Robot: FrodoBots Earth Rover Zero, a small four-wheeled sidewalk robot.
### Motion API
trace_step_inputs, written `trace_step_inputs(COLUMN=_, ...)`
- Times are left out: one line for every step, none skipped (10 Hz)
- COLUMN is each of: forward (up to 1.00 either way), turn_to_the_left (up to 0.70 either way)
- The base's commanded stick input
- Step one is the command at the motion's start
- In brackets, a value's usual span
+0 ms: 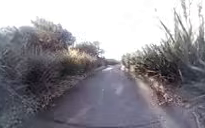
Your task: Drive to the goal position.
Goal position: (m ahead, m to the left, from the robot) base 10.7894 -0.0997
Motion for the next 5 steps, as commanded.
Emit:
trace_step_inputs(forward=0.85, turn_to_the_left=-0.34)
trace_step_inputs(forward=0.85, turn_to_the_left=-0.33)
trace_step_inputs(forward=0.85, turn_to_the_left=-0.22)
trace_step_inputs(forward=0.85, turn_to_the_left=-0.11)
trace_step_inputs(forward=0.85, turn_to_the_left=-0.01)
